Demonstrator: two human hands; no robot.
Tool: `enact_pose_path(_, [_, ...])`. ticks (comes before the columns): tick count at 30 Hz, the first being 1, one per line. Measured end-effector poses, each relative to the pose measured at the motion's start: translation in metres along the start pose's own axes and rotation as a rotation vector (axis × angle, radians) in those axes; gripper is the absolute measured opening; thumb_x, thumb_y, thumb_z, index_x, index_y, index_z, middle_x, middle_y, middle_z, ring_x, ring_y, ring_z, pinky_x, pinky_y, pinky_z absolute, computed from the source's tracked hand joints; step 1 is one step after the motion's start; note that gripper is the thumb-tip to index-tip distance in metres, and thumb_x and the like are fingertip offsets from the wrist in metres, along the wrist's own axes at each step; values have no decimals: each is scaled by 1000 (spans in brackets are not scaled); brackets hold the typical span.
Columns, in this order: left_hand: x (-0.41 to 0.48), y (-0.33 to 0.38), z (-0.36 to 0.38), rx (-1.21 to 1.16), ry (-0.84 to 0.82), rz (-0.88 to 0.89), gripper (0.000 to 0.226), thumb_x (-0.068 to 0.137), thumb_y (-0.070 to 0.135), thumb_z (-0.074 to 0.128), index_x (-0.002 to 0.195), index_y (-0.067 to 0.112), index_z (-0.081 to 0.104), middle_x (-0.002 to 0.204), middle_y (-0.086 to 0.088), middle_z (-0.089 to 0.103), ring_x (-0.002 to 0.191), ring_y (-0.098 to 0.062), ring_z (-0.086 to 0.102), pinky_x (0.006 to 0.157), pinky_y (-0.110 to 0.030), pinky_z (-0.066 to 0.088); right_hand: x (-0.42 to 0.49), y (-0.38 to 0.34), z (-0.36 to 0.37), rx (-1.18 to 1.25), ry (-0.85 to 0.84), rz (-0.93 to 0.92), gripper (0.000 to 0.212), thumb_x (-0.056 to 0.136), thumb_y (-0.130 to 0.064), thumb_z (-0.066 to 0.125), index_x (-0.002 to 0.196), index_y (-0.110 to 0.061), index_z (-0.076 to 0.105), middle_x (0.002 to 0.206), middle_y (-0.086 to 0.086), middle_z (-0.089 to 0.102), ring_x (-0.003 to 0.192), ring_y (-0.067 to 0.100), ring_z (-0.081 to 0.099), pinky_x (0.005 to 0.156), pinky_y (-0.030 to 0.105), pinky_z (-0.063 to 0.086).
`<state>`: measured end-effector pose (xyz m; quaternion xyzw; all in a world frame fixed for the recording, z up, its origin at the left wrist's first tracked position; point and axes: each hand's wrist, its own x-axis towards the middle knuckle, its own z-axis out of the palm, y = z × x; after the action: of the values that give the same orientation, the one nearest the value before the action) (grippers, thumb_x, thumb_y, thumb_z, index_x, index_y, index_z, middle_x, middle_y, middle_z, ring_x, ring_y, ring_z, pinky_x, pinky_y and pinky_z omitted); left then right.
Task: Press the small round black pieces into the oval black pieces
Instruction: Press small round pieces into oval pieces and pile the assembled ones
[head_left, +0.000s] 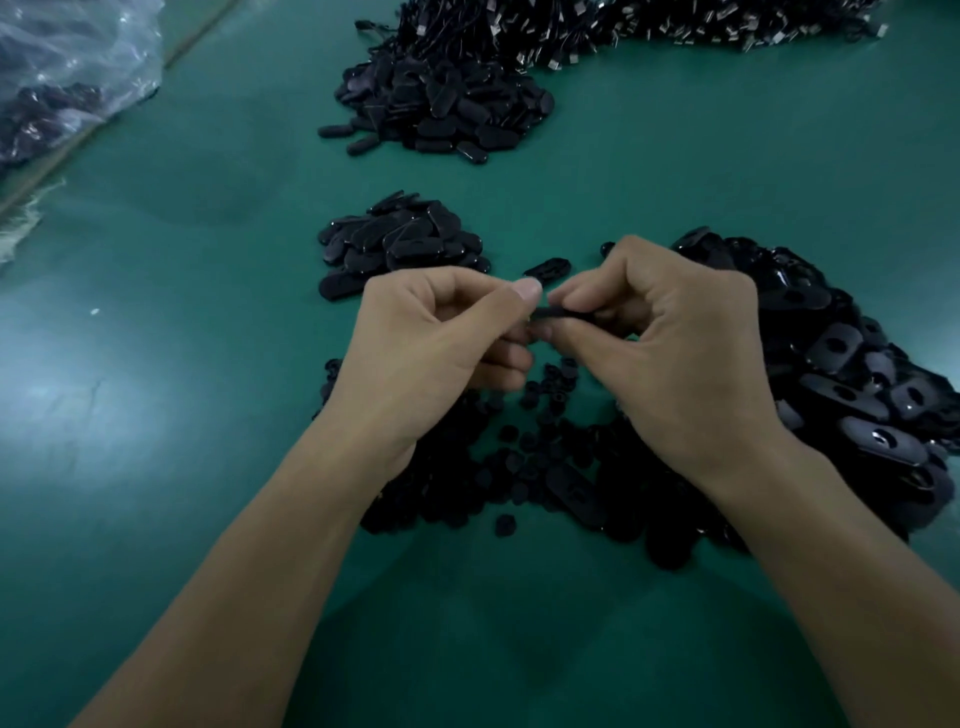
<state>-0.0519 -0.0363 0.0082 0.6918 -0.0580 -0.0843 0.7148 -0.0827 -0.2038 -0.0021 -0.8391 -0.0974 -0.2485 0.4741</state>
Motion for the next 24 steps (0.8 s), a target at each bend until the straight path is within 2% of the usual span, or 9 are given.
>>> enact_pose_path(3, [0,1,-1,-57,-11,0,12,87,4,75,77,11,77,68,-15,71,53,-13,64,54,-19,54,-1,1,2,42,-27,-24,20,79,-14,85,94,-14,72,90,-9,73,81,6,72,72,23,59])
enact_pose_path(6, [2,2,-3,-104,43,20,14,86,-3,72,79,8,74,60,-6,66,52,-11,61,53,-19,52,1,2,3,189,-67,85,32,79,-27,85,108,-29,71,93,-12,73,88,9,72,78,25,58])
enact_pose_path(8, [4,1,-5,-109,73,36,16,87,-4,71,80,10,74,61,-2,65,54,-9,61,55,-19,52,4,4,2,256,-55,149,24,82,-29,82,103,-32,72,88,-11,74,83,9,72,76,23,56])
enact_pose_path(10, [3,0,-6,-99,62,45,16,87,-3,71,82,12,74,63,-1,67,57,-10,62,58,-19,53,6,5,1,300,-61,172,15,86,-20,78,97,-29,73,85,-10,75,76,7,72,71,18,54])
enact_pose_path(13, [2,-1,-5,-77,21,64,12,85,0,76,88,12,74,69,-3,72,63,-13,68,61,-21,56,7,3,1,371,-62,211,16,88,-10,76,93,-25,74,78,-7,75,68,5,70,63,12,51])
enact_pose_path(17, [2,-3,-3,-39,34,94,13,83,2,78,90,12,74,76,-6,75,72,-19,75,67,-24,59,7,2,1,393,-29,257,14,91,-9,72,96,-23,72,75,-6,74,66,6,68,61,14,50])
enact_pose_path(19, [2,-3,-2,-49,59,106,13,84,0,78,89,11,74,76,-5,75,72,-20,74,69,-25,59,5,4,2,313,-16,282,12,96,-15,68,102,-25,69,78,-8,74,69,5,70,61,14,50])
enact_pose_path(21, [3,-3,-2,-73,99,119,13,85,-2,76,89,10,73,73,-3,73,69,-17,71,68,-24,59,1,6,4,88,-12,258,10,98,-26,64,107,-30,64,82,-11,70,77,-2,66,66,10,48])
enact_pose_path(24, [4,-2,-4,-90,161,135,12,86,-2,75,88,9,71,75,-3,74,70,-16,71,68,-23,58,-4,3,7,-284,-150,133,26,96,-40,64,118,-27,64,94,-17,59,87,-1,55,74,10,39])
